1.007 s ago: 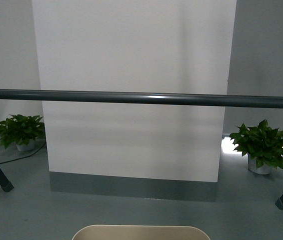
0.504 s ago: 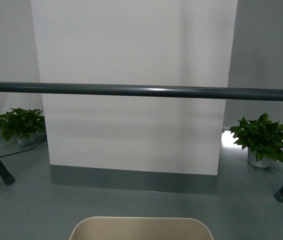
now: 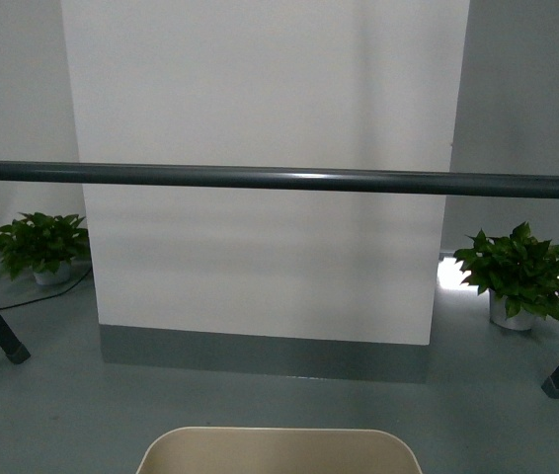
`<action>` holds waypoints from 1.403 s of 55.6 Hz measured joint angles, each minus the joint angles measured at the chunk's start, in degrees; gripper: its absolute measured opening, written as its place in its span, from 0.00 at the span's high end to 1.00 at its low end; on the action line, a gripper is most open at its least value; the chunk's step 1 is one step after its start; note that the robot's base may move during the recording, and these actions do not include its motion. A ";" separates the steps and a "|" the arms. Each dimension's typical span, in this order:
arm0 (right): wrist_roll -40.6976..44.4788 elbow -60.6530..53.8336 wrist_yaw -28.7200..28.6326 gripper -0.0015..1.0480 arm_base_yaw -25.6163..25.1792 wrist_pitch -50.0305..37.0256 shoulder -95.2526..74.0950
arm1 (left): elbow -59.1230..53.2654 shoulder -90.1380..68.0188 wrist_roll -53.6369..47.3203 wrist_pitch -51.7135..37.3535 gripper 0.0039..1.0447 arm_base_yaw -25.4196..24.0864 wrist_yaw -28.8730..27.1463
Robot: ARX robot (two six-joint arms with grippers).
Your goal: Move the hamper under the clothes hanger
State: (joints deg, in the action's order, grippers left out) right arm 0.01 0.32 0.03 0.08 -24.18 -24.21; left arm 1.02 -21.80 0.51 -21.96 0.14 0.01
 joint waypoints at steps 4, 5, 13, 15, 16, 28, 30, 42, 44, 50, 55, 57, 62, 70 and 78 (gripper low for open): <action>0.00 -0.02 0.00 0.98 0.00 2.36 2.45 | 0.00 2.25 0.00 2.21 0.97 0.00 -0.02; 0.00 -0.02 0.00 0.98 0.00 2.84 2.95 | 0.00 2.73 0.00 2.67 0.97 0.00 -0.02; 0.00 -0.02 0.00 0.98 0.00 6.36 6.60 | 0.00 5.97 0.00 5.86 0.97 0.00 0.00; 0.00 -0.02 0.00 0.98 0.00 7.21 7.43 | 0.00 6.71 0.00 6.60 0.97 0.00 0.00; 0.00 -0.02 0.00 0.98 0.00 7.61 7.82 | 0.00 7.08 0.00 6.97 0.97 0.00 -0.02; 0.00 -0.02 0.00 0.98 0.00 11.45 11.69 | 0.00 10.56 0.00 10.47 0.97 0.00 -0.02; 0.00 -0.02 0.00 0.98 0.00 11.91 12.17 | 0.00 10.97 0.00 10.86 0.97 0.00 -0.02; 0.02 0.02 -0.02 0.98 0.00 21.09 19.50 | 0.00 21.29 -0.13 21.55 0.97 0.00 0.02; 0.00 0.02 -0.13 0.98 0.00 23.67 22.45 | 0.00 21.44 -0.15 21.79 0.97 0.00 -0.09; 0.00 0.02 -0.11 0.98 0.00 24.09 23.91 | 0.00 21.55 -0.15 21.84 0.97 0.00 0.00; 0.00 0.02 -0.11 0.98 0.00 24.09 23.96 | 0.00 21.55 -0.15 21.84 0.97 0.00 0.00; 0.00 0.02 -0.11 0.98 0.00 24.09 23.96 | 0.00 21.55 -0.15 21.84 0.97 0.00 0.00; 0.00 0.02 -0.11 0.98 0.00 24.09 23.96 | 0.00 21.55 -0.15 21.84 0.97 0.00 0.00; 0.00 0.02 -0.11 0.98 0.00 24.09 23.96 | 0.00 21.55 -0.15 21.84 0.97 0.00 0.00; 0.04 0.02 -0.11 0.93 0.00 24.09 23.96 | 0.00 21.55 -0.17 21.84 0.94 0.00 0.00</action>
State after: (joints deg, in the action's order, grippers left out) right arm 0.05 0.34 -0.08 0.08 -0.10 -0.25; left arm 1.02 -0.25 0.34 -0.12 0.14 0.01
